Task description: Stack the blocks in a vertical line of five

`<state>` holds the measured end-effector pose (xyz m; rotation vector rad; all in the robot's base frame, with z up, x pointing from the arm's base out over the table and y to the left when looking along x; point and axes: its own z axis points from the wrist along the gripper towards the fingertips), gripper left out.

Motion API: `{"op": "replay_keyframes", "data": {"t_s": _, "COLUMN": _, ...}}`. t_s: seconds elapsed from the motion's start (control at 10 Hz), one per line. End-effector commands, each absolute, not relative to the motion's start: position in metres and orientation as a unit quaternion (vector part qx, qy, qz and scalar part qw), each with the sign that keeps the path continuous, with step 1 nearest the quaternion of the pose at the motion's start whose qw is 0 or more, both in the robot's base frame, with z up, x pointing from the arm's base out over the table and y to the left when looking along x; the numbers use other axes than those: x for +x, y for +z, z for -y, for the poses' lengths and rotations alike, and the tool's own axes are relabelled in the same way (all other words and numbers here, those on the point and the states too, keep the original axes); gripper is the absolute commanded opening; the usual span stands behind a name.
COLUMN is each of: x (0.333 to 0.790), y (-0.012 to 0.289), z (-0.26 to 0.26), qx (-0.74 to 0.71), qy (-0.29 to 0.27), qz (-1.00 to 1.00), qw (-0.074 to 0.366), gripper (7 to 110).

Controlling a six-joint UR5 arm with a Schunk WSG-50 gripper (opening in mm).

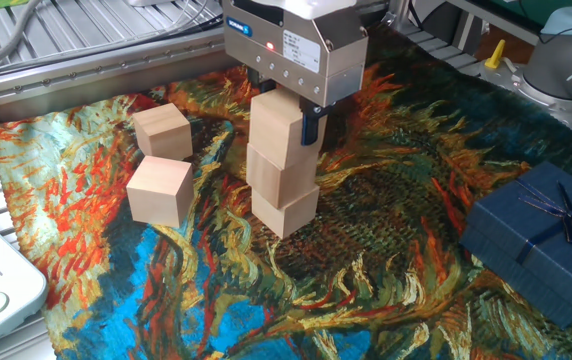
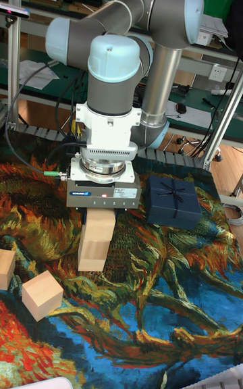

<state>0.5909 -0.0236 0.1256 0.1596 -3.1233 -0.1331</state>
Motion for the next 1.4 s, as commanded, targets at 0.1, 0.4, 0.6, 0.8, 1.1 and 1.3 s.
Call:
{"op": "replay_keyframes", "data": {"t_s": 0.1, "x": 0.587, "y": 0.128, "z": 0.019, "qx": 0.051, "qy": -0.054, "qz": 0.997, "qw": 0.015, "gripper": 88}}
{"op": "replay_keyframes", "data": {"t_s": 0.4, "x": 0.584, "y": 0.128, "z": 0.019, "qx": 0.051, "qy": -0.053, "qz": 0.997, "qw": 0.02, "gripper": 88}}
{"op": "replay_keyframes", "data": {"t_s": 0.6, "x": 0.584, "y": 0.127, "z": 0.02, "qx": 0.05, "qy": -0.053, "qz": 0.997, "qw": 0.021, "gripper": 88}}
{"op": "replay_keyframes", "data": {"t_s": 0.8, "x": 0.586, "y": 0.126, "z": 0.02, "qx": 0.05, "qy": -0.053, "qz": 0.997, "qw": 0.02, "gripper": 88}}
{"op": "replay_keyframes", "data": {"t_s": 1.1, "x": 0.586, "y": 0.127, "z": 0.017, "qx": 0.049, "qy": -0.058, "qz": 0.997, "qw": 0.02, "gripper": 88}}
{"op": "replay_keyframes", "data": {"t_s": 1.3, "x": 0.574, "y": 0.129, "z": 0.019, "qx": 0.066, "qy": -0.057, "qz": 0.995, "qw": 0.045, "gripper": 110}}
